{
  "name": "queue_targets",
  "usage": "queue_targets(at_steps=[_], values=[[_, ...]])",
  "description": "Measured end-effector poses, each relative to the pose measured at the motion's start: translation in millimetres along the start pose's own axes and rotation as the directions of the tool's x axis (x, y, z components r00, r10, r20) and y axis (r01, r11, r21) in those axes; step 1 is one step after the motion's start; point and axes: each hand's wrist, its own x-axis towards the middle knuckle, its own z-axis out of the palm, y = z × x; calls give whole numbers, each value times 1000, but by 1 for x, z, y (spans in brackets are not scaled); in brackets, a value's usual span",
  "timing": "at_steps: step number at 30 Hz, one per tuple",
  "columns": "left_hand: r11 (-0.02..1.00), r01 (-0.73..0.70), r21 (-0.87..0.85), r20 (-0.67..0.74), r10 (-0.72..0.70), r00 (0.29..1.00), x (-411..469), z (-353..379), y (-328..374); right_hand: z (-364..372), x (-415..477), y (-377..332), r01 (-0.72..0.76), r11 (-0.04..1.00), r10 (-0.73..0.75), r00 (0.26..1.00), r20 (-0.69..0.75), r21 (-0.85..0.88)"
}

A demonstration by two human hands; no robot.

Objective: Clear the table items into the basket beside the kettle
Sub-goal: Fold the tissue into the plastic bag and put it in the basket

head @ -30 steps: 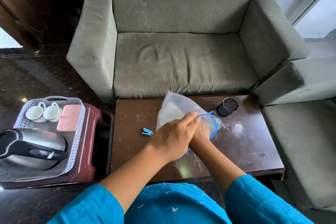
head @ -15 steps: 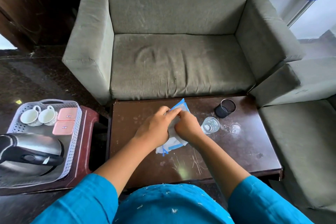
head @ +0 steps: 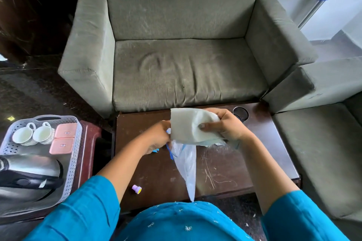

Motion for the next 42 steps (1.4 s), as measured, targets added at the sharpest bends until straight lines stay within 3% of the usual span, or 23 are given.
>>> queue_targets(at_steps=[2, 5, 9, 11, 14, 19, 23, 25, 27, 29, 34, 38, 40, 41, 42], values=[[977, 81, -196, 68, -69, 995, 0, -1, 3, -9, -3, 0, -3, 1000, 4, 999, -36, 16], [855, 142, -500, 111, -100, 989, 3, -4, 6, -15, -6, 5, 1, 999, 3, 996, -94, 35], [675, 126, -727, 179, 10, 984, 6, -6, 5, -14, -6, 15, -68, 978, 11, 961, -278, -197], [722, 83, -687, 156, 35, 987, 8, -4, 4, -12, -8, 17, -96, 960, 11, 951, -308, -264], [889, -16, -457, 148, 94, 985, 14, -1, 6, -7, -14, 18, -119, 950, 10, 935, -353, -289], [846, 153, -511, 319, 21, 948, 25, 12, 5, -14, -23, 17, -234, 808, -98, 852, -514, -541], [870, 141, -472, 318, 19, 948, 36, 21, 12, -32, -28, 13, -271, 744, -109, 853, -511, -611], [919, 124, -375, 288, -12, 958, 47, 31, 16, -49, -24, 12, -255, 789, -75, 864, -499, -559], [951, 82, -299, 167, -32, 985, 60, 43, 22, -70, -19, 11, -176, 911, -6, 899, -439, -374], [943, 79, -323, 83, -56, 995, 73, 57, 30, -97, -13, 11, -116, 970, 27, 923, -385, -212], [891, 147, -429, 34, -147, 989, 110, 102, 53, -170, -1, 24, -126, 992, 114, 920, -375, -9], [885, 161, -438, 36, -161, 986, 141, 136, 65, -215, 6, 40, -206, 976, 213, 850, -482, 68], [901, 178, -397, 35, -179, 983, 151, 150, 65, -227, 5, 44, -271, 958, 177, 820, -545, -97], [914, 185, -362, 38, -184, 982, 154, 154, 64, -232, 4, 42, -284, 906, 51, 811, -583, -315], [921, 197, -335, 41, -194, 980, 156, 159, 64, -238, 4, 39, -246, 786, -146, 816, -559, -566]])
